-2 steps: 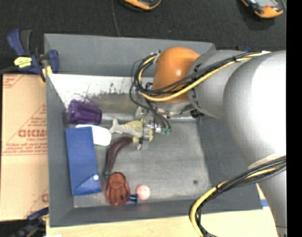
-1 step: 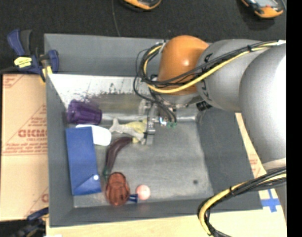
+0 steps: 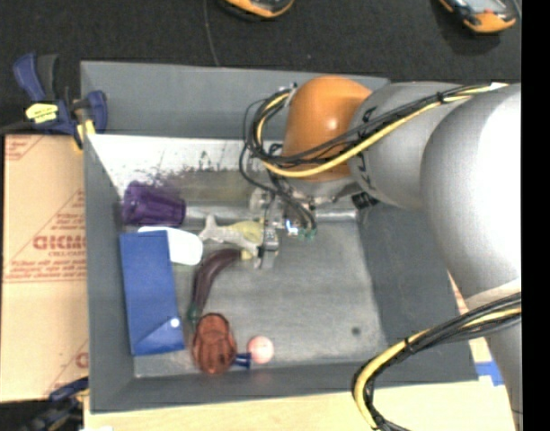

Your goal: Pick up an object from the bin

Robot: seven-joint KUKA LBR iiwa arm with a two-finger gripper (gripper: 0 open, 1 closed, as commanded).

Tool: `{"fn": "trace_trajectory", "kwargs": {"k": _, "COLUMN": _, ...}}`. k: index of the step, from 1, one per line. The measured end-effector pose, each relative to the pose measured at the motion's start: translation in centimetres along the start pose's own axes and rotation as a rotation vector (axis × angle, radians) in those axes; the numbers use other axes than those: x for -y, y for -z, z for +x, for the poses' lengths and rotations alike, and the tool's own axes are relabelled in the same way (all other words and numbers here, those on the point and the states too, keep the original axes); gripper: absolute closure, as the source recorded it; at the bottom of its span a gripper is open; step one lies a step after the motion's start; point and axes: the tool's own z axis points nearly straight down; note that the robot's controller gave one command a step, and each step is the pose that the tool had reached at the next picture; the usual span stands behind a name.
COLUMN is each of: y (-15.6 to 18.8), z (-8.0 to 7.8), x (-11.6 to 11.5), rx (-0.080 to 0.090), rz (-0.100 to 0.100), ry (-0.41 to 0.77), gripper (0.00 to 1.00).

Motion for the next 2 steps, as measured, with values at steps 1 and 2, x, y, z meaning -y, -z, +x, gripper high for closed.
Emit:
{"fn": "trace_trajectory", "kwargs": {"k": 1, "y": -2.8, "z": -0.7, "x": -0.1, "rx": 0.005, "rz": -0.001, "ry": -0.084, "gripper": 0.0}}
{"fn": "trace_trajectory", "kwargs": {"k": 2, "y": -2.7, "z": 0.6, "x": -1.0, "rx": 0.001, "rz": 0.0, "ry": 0.015, "gripper": 1.0}}
